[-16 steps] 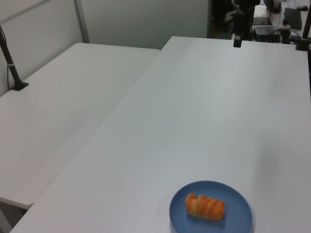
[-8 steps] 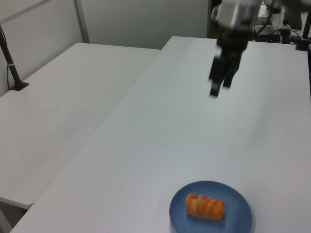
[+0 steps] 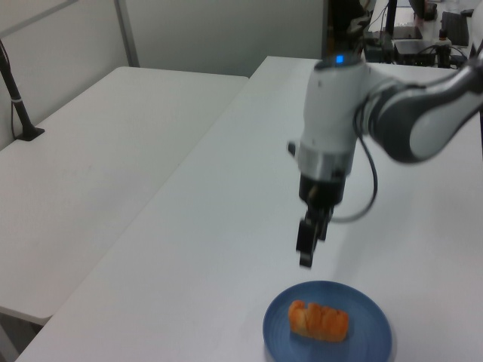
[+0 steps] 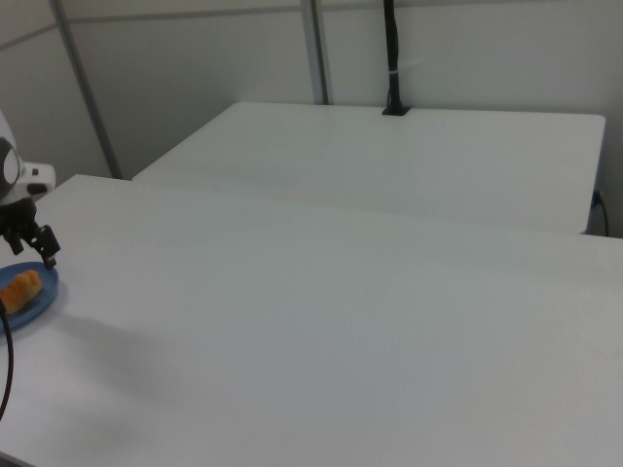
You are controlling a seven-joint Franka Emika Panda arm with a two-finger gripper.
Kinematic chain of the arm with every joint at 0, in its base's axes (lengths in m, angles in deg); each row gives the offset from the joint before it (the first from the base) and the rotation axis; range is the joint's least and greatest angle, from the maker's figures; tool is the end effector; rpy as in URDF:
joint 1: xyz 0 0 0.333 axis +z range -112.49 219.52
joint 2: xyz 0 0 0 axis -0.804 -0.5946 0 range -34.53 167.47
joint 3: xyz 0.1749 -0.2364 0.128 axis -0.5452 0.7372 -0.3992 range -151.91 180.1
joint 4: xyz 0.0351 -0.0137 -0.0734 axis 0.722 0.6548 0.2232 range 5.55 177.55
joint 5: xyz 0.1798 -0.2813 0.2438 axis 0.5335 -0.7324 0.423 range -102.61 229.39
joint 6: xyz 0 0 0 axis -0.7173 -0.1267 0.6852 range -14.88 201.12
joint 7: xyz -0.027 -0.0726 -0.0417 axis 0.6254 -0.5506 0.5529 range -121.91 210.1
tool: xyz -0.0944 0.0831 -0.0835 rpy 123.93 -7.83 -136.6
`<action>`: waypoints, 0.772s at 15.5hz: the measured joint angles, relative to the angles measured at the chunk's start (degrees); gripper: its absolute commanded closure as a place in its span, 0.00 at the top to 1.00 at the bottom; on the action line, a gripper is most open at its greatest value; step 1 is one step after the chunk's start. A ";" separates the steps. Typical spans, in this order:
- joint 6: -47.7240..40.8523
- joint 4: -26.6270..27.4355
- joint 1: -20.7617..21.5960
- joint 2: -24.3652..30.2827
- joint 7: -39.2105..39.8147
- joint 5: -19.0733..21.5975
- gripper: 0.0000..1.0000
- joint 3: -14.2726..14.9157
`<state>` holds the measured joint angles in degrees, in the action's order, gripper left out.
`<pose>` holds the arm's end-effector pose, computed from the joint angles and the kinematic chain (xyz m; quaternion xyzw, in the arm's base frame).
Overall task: Put the bread on the table
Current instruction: 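Lower the open gripper around the bread roll and close it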
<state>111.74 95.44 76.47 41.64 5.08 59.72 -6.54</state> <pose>0.5332 0.4687 0.3446 -0.9956 -0.0356 -0.0256 0.0832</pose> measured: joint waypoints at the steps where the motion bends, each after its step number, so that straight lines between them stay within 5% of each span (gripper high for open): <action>1: 0.64 -0.06 0.71 -1.10 -0.23 -0.65 1.00 -0.02; 12: 3.34 -0.39 4.14 -5.08 -1.67 -2.45 1.00 -0.85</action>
<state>115.08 95.05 80.61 36.56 3.40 57.26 -7.39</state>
